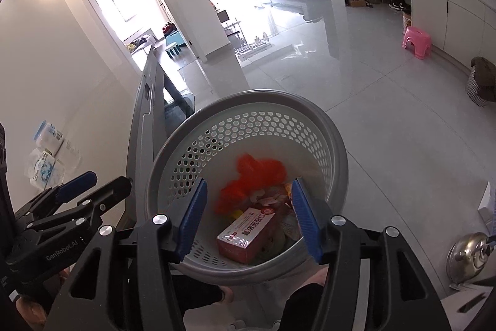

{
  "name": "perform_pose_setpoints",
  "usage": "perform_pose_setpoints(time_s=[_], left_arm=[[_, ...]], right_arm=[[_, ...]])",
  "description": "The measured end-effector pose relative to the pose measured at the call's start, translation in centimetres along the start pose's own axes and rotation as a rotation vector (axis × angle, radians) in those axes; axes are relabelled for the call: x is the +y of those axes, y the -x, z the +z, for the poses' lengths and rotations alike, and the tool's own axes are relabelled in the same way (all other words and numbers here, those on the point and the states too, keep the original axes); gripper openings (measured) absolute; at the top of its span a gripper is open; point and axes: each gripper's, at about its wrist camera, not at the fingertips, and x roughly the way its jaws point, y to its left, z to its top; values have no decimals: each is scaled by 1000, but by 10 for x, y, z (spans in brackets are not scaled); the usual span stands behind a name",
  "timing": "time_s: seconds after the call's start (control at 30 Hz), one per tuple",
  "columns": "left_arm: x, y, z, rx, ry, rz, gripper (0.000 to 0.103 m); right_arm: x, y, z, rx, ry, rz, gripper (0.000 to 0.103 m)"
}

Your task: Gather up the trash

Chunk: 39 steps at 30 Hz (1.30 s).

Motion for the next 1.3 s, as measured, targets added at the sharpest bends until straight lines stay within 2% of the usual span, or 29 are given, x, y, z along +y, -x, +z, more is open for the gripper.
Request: perform_pose_setpoints(time_s=[0.3, 0.7, 1.3], left_arm=[[8, 21, -8, -29, 24, 20, 79], [24, 43, -16, -65, 64, 47, 87], [29, 56, -29, -85, 53, 62, 93]], right_arm=[[11, 10, -7, -8, -4, -9, 55], [27, 23, -17, -37, 23, -20, 64], [24, 33, -37, -64, 9, -28, 69]])
